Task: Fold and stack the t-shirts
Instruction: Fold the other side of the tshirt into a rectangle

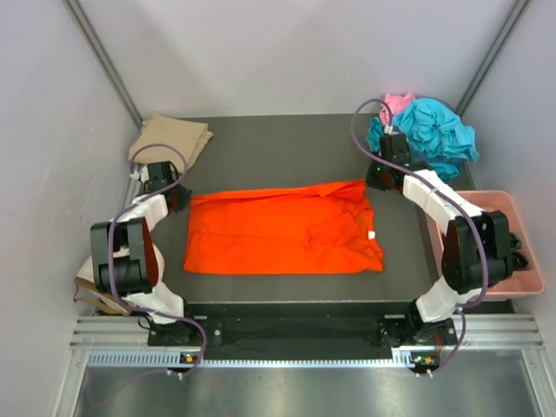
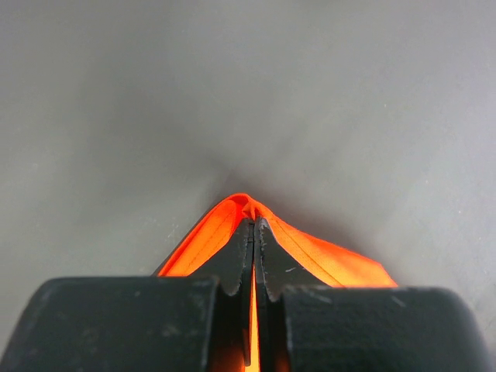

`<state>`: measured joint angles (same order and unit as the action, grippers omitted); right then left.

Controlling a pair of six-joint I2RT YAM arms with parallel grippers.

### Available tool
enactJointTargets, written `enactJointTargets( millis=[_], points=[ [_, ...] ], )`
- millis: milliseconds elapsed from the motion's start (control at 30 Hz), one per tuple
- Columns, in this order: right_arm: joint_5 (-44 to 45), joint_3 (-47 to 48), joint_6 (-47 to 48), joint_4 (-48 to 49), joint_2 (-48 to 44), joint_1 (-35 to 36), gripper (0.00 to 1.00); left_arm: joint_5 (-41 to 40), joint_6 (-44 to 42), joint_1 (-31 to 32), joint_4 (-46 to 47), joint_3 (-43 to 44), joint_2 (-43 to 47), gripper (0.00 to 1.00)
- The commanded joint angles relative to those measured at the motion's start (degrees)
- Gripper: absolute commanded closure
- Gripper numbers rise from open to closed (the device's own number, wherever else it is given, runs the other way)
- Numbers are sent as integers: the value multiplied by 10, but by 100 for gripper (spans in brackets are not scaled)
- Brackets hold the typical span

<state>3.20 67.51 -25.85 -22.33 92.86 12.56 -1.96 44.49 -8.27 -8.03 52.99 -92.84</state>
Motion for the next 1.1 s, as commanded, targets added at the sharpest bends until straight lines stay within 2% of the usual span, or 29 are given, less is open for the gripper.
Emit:
enactJointTargets(
  millis=[0, 567, 1067],
  points=[
    [7, -21, -6, -8, -54, -10, 100, -1, 3, -8, 2, -18, 41, 100],
    [-29, -156, -11, -32, -176, -10, 100, -31, 9, -9, -35, -104, 133, 100],
    [-47, -206, -15, -35, -201, -10, 100, -67, 13, -10, -77, -155, 214, 100]
  ],
)
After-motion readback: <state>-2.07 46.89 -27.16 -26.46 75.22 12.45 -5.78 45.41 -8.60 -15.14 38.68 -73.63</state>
